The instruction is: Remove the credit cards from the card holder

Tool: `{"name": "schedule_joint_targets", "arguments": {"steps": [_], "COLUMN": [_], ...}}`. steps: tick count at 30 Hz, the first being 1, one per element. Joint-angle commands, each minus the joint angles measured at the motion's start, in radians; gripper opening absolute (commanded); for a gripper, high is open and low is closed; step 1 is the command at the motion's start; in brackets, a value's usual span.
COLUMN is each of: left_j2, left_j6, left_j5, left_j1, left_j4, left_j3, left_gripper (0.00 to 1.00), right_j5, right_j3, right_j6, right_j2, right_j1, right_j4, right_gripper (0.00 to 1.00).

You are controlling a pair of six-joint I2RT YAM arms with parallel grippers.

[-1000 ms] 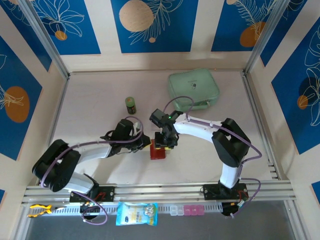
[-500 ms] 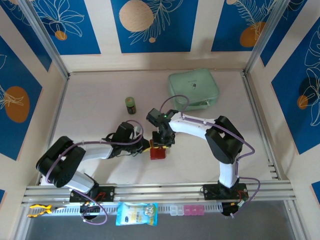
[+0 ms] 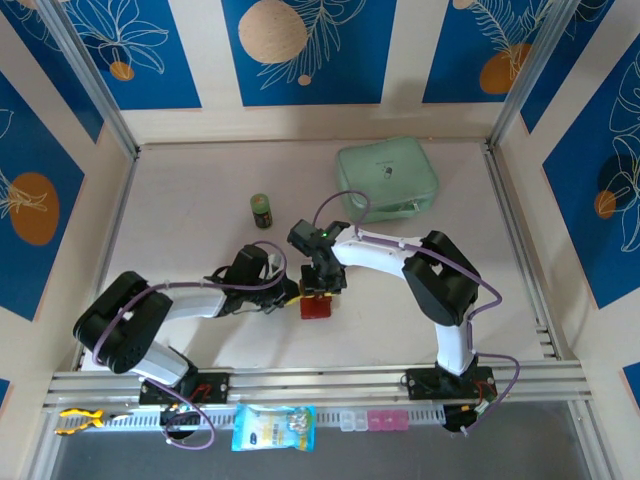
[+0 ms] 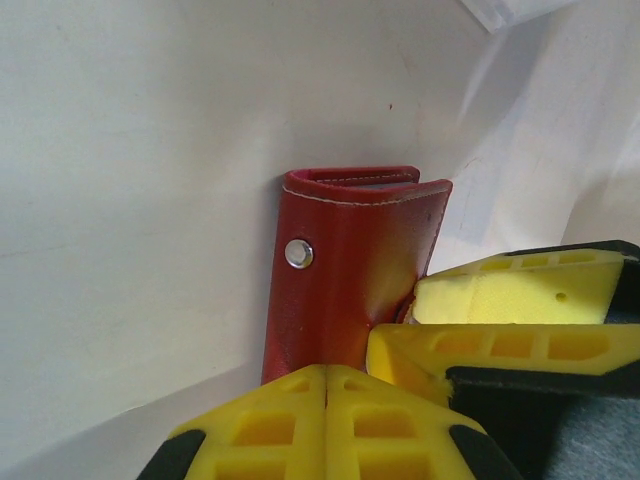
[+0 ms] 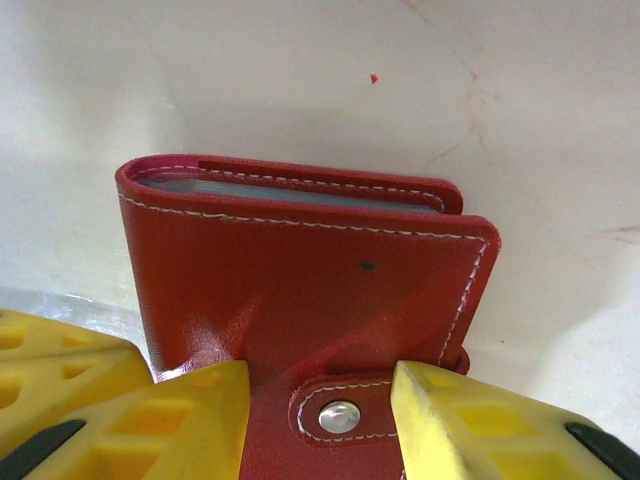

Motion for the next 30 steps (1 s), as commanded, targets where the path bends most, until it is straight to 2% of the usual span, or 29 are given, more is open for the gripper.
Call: {"name": "schedule_joint_targets", "arguments": {"steps": [1, 5, 13, 20, 30], "left_j2": [0.016, 0.014, 0.008, -0.013, -0.021], "left_j6": [-0.009, -0.009, -0.009, -0.007, -0.003], "left_j5": [-0.005, -0.004, -0.009, -0.007, 0.026], "left_j1": [-0.008, -0.007, -0.008, -0.008, -0.008], "left_j4": [0.003, 0.000, -0.012, -0.034, -0.042], "left_j3": [0.001, 0.000, 0.006, 0.013, 0.044], "left_gripper": [0.00, 0.00, 0.00, 0.00, 0.00], "right_j5": [-0.004, 0.069, 0.117, 0.079, 0.024], "right_j3": [-0.003, 0.008, 0.004, -0.017, -0.120], "right_j6": [-0.004, 0.005, 0.020, 0.041, 0.065], "right_j2": [0.049, 0.026, -0.050, -0.057, -0.046], "right_j1": [0.026, 0.044, 0.048, 0.041, 0.017], "right_j4": [-0.034, -0.089, -0.098, -0.085, 0.042], "right_gripper": [0.44, 0.44, 0.45, 0.46, 0.44]}}
